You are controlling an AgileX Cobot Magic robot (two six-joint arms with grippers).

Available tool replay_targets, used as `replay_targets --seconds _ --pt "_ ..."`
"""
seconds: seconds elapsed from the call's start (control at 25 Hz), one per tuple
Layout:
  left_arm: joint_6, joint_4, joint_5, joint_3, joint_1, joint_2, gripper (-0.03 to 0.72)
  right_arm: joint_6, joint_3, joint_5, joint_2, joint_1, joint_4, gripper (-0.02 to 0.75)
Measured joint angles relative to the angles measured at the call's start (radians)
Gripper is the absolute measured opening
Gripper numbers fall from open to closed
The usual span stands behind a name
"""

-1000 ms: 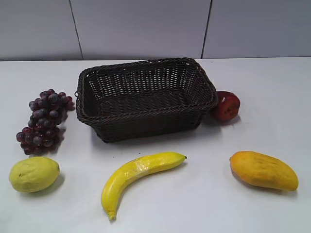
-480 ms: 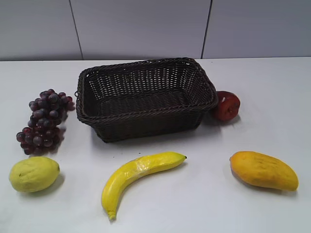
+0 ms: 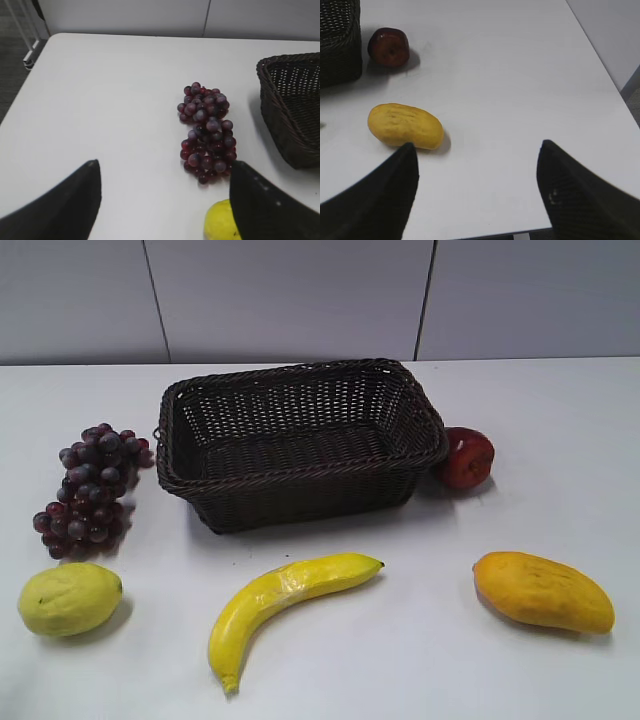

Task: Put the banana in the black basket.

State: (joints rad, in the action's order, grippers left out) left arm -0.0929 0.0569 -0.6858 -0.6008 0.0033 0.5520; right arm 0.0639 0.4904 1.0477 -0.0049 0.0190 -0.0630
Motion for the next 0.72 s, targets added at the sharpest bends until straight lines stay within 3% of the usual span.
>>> replay_targets --seconds 0.28,0.72 --pt "-0.059 0.046 0.067 -0.131 -0.152 0.314 0.593 0.000 0.000 0.000 0.000 0.000 0.000 0.590" --pt "-0.080 0.049 0.068 -0.327 -0.612 0.733 0.593 0.000 0.000 0.000 0.000 0.000 0.000 0.590"
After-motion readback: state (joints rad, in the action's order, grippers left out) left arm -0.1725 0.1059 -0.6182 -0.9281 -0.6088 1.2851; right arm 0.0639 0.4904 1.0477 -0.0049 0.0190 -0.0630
